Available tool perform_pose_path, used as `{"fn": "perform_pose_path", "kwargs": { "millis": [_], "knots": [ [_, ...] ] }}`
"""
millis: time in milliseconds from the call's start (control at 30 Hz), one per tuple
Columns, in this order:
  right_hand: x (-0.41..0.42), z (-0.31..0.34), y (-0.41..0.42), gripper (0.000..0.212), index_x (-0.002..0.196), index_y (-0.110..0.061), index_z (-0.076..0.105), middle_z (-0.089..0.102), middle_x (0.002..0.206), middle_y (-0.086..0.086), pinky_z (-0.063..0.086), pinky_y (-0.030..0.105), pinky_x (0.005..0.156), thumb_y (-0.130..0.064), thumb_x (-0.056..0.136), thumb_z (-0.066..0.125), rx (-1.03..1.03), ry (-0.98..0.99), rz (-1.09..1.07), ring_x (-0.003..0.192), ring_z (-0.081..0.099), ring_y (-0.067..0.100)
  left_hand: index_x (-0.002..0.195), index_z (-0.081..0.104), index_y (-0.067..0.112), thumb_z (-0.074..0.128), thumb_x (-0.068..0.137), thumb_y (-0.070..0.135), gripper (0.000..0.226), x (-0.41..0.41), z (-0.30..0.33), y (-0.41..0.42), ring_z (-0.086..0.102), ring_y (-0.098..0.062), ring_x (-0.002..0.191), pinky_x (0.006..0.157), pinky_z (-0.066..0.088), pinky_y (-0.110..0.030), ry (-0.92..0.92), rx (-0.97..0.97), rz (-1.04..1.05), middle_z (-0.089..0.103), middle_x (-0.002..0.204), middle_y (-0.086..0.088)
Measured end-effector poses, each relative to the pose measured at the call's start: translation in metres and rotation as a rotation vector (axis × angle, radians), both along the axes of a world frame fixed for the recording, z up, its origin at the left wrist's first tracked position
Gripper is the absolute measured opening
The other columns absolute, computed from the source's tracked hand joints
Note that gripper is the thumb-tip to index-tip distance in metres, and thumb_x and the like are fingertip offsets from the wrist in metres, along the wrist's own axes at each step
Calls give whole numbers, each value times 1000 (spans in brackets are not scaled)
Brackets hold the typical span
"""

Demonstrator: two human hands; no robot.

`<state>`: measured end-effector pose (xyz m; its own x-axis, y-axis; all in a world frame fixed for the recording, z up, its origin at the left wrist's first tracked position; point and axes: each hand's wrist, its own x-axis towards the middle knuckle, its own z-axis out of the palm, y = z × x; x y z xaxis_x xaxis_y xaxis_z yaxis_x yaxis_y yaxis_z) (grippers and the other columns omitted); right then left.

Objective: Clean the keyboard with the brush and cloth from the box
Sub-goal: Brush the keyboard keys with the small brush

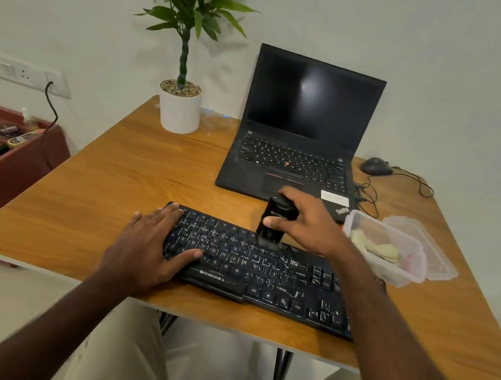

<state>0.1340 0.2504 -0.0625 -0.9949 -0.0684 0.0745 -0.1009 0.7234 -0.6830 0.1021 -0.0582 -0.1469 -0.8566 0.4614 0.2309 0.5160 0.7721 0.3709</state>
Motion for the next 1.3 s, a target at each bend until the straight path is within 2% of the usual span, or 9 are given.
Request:
{"fn": "perform_pose_path", "kwargs": {
  "millis": [67,133,467,600,800,900,1067,1200,1300],
  "knots": [
    [1,-5,-11,25,103,-26,59,68,94,-9,54,20,67,-27,87,78,-88,38,-38,82,67,0,150,37,13,27,78,91,106,0,0,0,35,-24,145,119,24,-53,-2,-9,-3,35,159,-7],
    [3,-6,-14,28,107,-27,58,65,97,-13,46,12,69,-26,87,78,-131,88,-73,84,61,-8,150,37,14,28,79,90,105,-1,0,-1,35,-24,145,119,25,-54,-6,-12,-4,35,159,-7],
    [14,10,33,27,103,-22,61,67,96,-4,53,37,87,-18,85,80,-37,-16,-27,96,64,14,151,38,13,26,77,91,107,-1,0,0,35,-24,145,120,24,-52,-5,-9,3,35,159,-7],
    [19,17,44,24,104,-13,63,68,96,-1,52,35,86,-15,86,78,-107,-14,-46,95,64,16,150,38,13,26,77,91,108,-2,0,0,36,-24,144,119,26,-54,-4,-8,2,36,158,-8],
    [16,-10,19,25,103,-22,60,65,95,-8,49,31,79,-24,86,79,-149,47,-93,91,62,11,150,38,12,27,77,91,108,-1,0,0,36,-24,144,119,26,-54,-6,0,-2,36,158,-8],
    [17,-13,14,26,105,-20,61,65,95,-7,50,34,84,-22,86,79,-261,104,-136,92,62,13,150,38,13,27,77,91,108,0,1,0,35,-24,145,119,24,-54,-9,0,1,35,158,-8],
    [28,1,36,25,105,-18,61,66,95,-3,48,27,79,-19,87,79,-141,1,-49,92,63,11,150,40,13,25,76,92,109,0,2,1,36,-25,144,118,26,-54,-5,7,0,37,158,-8],
    [35,12,61,26,107,-12,63,69,100,4,54,41,90,-16,86,78,-102,-21,-90,99,66,20,151,37,14,27,76,91,108,-1,0,0,35,-26,144,119,24,-54,-9,4,-2,35,159,-8],
    [37,10,61,25,105,-13,63,69,100,7,52,40,88,-17,86,78,-149,7,-94,99,66,23,151,37,14,30,78,90,105,-2,0,0,35,-26,144,119,25,-55,-6,5,-4,35,159,-8]
  ]
}}
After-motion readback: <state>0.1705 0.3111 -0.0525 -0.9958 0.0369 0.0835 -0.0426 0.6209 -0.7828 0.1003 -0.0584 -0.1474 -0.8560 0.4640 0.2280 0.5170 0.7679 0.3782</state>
